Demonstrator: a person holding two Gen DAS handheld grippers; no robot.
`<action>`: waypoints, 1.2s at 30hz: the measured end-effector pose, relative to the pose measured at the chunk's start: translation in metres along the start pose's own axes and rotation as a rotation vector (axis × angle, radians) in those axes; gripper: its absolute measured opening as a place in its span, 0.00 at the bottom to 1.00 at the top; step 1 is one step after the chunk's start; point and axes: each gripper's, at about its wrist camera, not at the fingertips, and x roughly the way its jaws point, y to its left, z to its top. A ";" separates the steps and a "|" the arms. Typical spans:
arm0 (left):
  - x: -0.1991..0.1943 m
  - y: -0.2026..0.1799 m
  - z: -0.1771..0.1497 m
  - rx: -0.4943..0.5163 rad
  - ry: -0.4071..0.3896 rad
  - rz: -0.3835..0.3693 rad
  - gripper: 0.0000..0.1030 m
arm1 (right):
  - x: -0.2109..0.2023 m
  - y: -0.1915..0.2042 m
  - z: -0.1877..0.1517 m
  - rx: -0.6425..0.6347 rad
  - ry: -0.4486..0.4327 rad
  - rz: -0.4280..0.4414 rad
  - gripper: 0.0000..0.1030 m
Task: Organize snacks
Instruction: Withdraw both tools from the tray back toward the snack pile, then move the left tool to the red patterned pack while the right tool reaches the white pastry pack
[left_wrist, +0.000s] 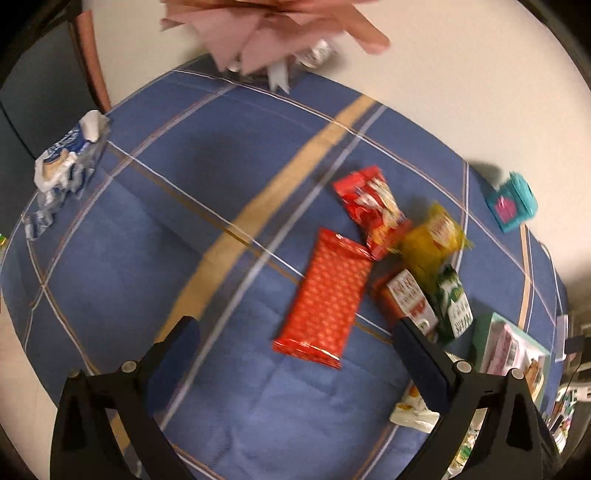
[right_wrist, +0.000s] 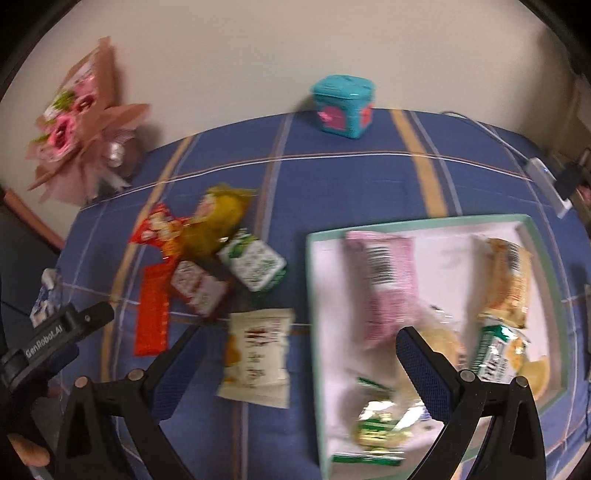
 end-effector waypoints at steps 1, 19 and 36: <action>-0.001 0.005 0.003 -0.009 -0.006 -0.001 1.00 | 0.000 0.006 -0.001 -0.010 0.000 0.004 1.00; 0.042 -0.012 0.000 0.097 0.122 -0.017 1.00 | 0.049 0.037 -0.014 -0.085 0.110 0.032 1.00; 0.069 -0.017 -0.007 0.129 0.160 -0.012 1.00 | 0.062 0.048 -0.024 -0.152 0.137 0.008 1.00</action>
